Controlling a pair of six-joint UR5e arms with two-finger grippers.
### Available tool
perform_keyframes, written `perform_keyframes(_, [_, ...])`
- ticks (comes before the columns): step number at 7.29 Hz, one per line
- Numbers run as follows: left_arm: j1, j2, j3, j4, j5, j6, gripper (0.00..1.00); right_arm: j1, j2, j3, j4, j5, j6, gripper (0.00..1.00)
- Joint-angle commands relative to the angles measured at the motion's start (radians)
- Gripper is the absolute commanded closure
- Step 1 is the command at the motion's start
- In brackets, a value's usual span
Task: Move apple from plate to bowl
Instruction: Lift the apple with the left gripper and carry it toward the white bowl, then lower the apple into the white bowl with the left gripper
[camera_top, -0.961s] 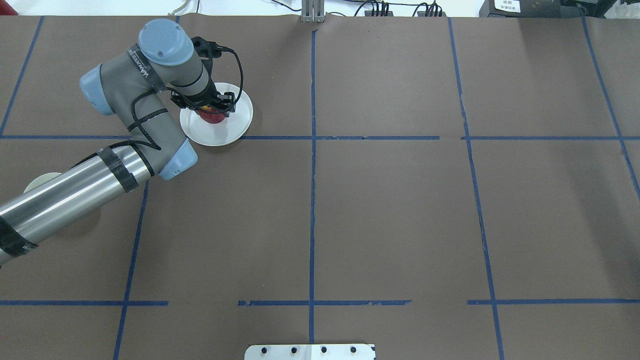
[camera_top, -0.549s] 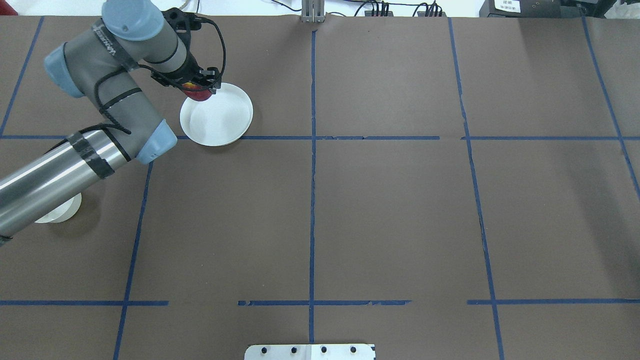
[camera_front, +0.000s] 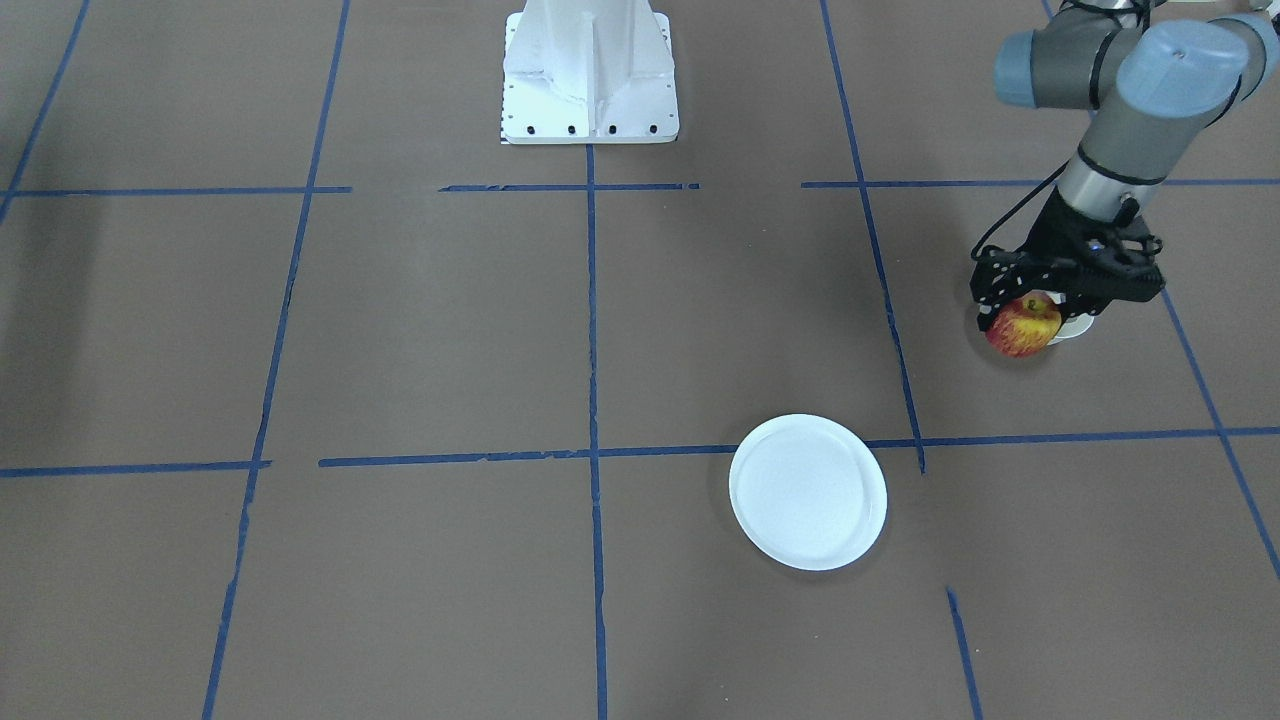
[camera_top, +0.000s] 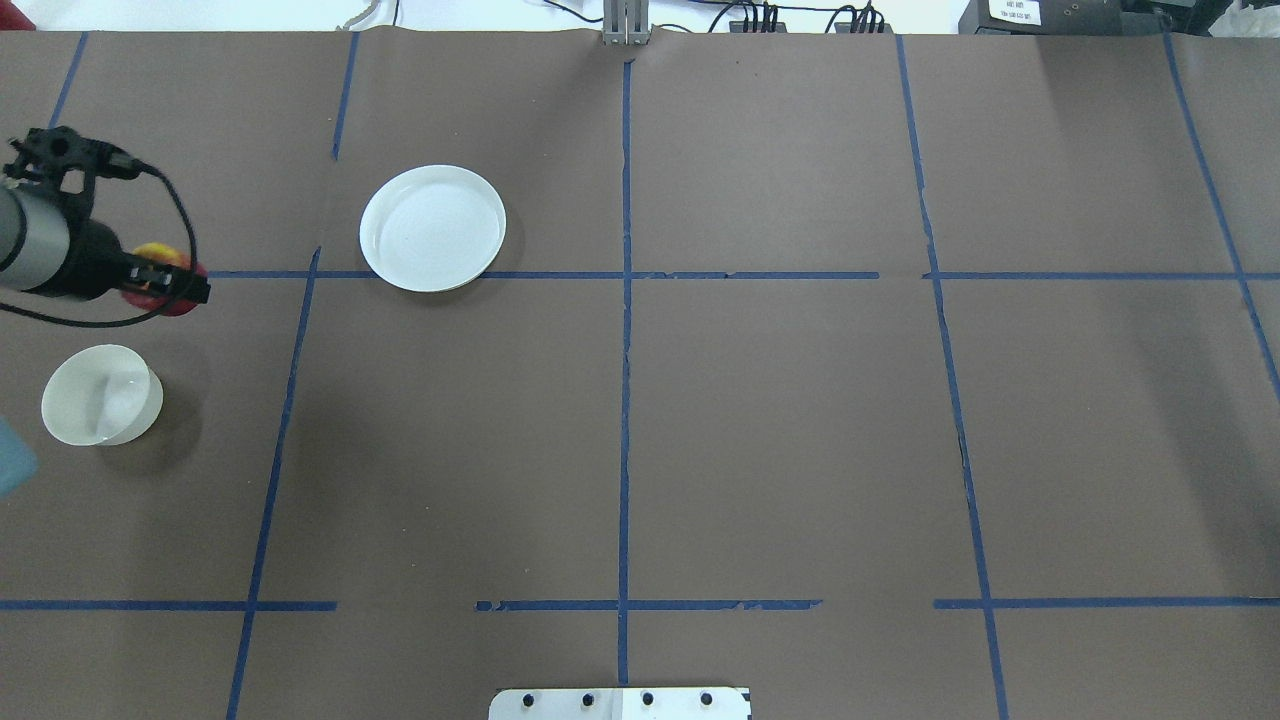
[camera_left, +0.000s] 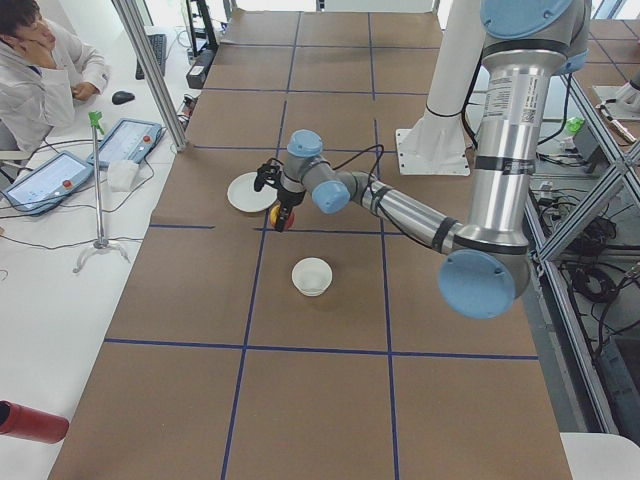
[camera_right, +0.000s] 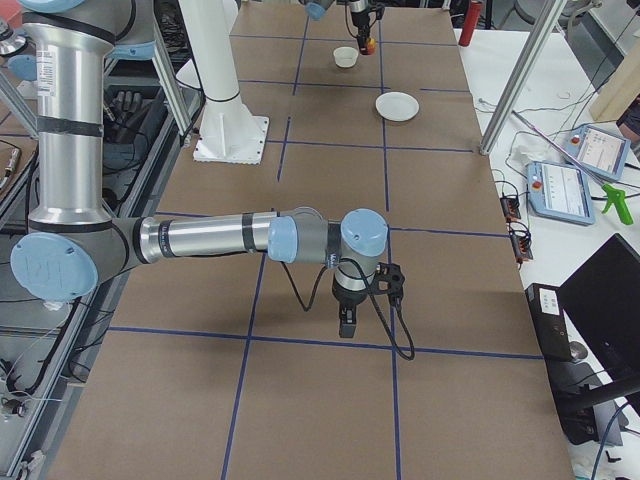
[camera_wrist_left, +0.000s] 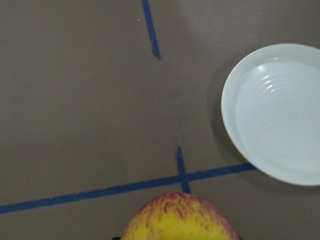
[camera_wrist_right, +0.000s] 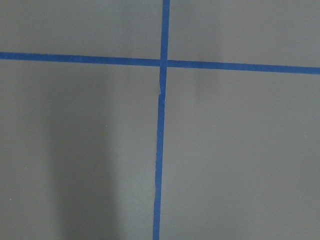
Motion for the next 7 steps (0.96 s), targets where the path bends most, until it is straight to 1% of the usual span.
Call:
perform_keyframes(1, [-0.001,0.285,0.0,-0.329,0.009,0.008,1.0,0.0,0.0,0.0,0.0,0.0,0.0,0.0])
perform_keyframes(2, [0.008,0.278,0.041,-0.332,0.011,-0.01,1.0,0.0,0.0,0.0,0.0,0.0,0.0,0.0])
perform_keyframes(3, [0.01,0.272,0.052,-0.332,0.01,-0.013,1.0,0.0,0.0,0.0,0.0,0.0,0.0,0.0])
perform_keyframes(4, [0.012,0.242,0.068,-0.322,0.006,-0.013,1.0,0.0,0.0,-0.001,0.0,0.0,0.0,0.0])
perform_keyframes(5, [0.012,0.173,0.138,-0.314,0.006,-0.013,1.0,0.0,0.0,0.0,0.0,0.0,0.0,0.0])
perform_keyframes(7, [0.015,0.165,0.143,-0.312,0.006,-0.015,1.0,0.0,0.0,0.0,0.0,0.0,0.0,0.0])
